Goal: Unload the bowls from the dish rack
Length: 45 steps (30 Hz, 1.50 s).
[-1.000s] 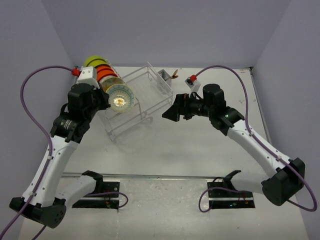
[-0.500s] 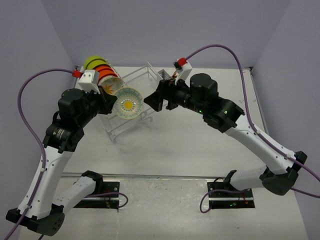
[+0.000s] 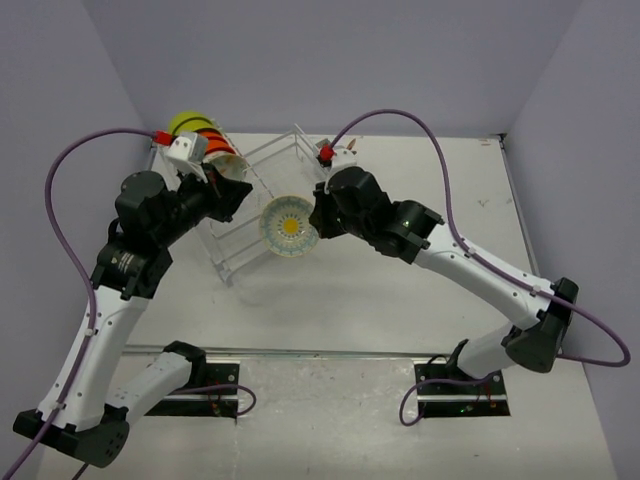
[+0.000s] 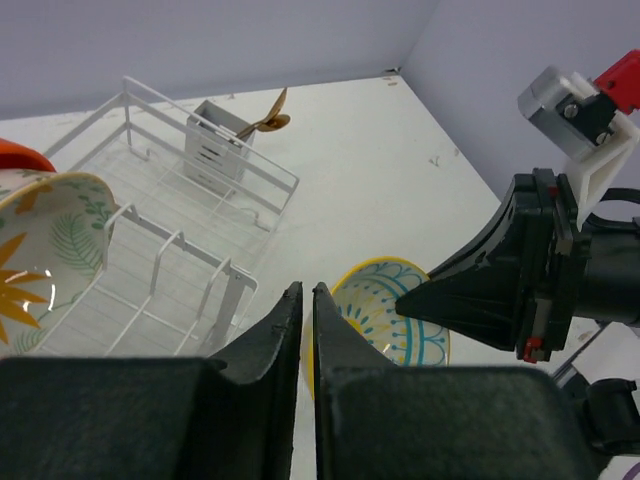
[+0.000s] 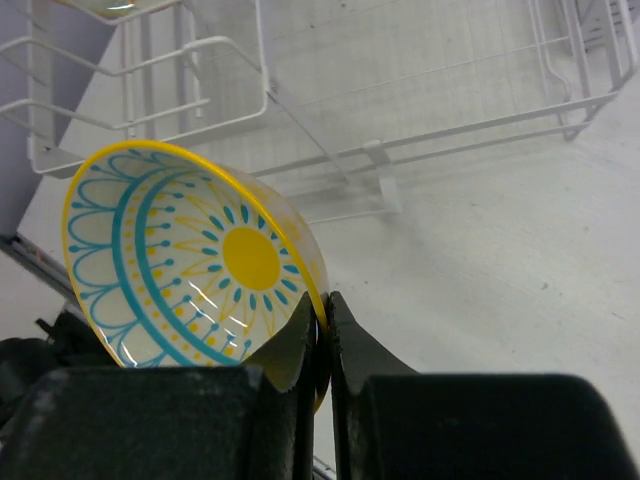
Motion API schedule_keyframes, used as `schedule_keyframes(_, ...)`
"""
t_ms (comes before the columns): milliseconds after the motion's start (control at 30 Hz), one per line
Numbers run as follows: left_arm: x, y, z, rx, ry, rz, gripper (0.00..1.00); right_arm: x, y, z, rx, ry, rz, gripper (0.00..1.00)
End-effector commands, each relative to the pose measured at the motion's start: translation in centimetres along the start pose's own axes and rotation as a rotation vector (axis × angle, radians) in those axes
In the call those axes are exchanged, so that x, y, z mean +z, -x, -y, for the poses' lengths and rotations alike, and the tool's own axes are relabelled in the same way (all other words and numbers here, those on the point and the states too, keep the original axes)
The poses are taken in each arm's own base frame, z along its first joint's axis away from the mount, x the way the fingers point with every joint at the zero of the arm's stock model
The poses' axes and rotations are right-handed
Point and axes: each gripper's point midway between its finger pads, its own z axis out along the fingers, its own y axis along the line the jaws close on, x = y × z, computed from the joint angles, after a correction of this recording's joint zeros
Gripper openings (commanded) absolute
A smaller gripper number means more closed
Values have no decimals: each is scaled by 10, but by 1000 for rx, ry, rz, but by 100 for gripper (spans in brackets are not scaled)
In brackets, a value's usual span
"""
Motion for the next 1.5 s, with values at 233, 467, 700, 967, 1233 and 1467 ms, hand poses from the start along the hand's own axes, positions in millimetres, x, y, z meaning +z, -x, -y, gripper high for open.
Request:
schedule_keyframes(233, -3, 45, -12, 76, 124, 73, 100, -28, 4, 140, 258, -243, 126, 0)
schedule_keyframes(467, 5, 35, -49, 135, 392, -76, 100, 4, -76, 315, 545, -546, -52, 0)
schedule_keyframes(700, 0, 32, -32, 250, 431, -166, 100, 35, -126, 373, 633, -625, -186, 0)
schedule_keyframes(967, -4, 12, -66, 434, 549, -271, 100, 28, -132, 373, 687, -630, -208, 82)
schedule_keyframes(1233, 8, 20, -103, 552, 779, -317, 100, -67, -57, 334, 585, -632, 144, 99)
schedule_keyframes(1467, 27, 29, -113, 604, 835, -277, 73, -118, -22, 278, 439, -462, 228, 99)
